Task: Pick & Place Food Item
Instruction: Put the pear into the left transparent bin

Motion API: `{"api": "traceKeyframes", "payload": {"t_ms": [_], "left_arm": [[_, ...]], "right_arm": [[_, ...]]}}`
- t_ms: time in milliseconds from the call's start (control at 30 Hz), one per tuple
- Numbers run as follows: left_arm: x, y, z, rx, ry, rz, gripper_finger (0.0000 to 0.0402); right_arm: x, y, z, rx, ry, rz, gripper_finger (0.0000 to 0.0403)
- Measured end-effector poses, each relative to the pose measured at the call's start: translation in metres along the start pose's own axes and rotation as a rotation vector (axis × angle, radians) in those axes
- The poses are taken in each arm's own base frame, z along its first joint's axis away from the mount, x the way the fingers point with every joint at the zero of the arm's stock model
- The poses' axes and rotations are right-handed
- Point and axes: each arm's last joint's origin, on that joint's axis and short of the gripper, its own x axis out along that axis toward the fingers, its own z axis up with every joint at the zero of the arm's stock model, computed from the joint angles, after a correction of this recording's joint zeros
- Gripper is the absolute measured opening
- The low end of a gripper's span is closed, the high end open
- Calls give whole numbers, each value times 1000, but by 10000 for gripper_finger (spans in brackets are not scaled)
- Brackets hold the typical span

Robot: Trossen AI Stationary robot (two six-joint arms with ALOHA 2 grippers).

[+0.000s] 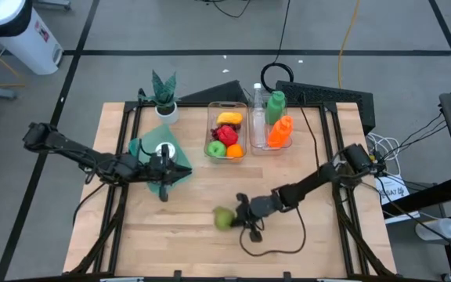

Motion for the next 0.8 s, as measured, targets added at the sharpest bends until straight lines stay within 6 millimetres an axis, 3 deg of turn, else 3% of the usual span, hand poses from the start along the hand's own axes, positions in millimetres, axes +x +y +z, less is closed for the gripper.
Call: {"api": "traceKeyframes", "payload": {"t_ms": [167, 433, 600, 800], "left_arm": [[0, -7, -3, 33, 19, -40, 51], [13, -20, -32, 163, 181, -120, 51], [22, -22, -43, 159, 211, -108, 51], [35, -29, -40, 182, 169, -149, 51]], "right_arm": [[-3, -28, 6, -16, -31, -135, 4], [-8, -57, 12, 3, -55, -233, 4], [-16, -60, 23, 2, -94, -242, 4], [-45, -53, 58, -56, -221, -238, 4]]}}
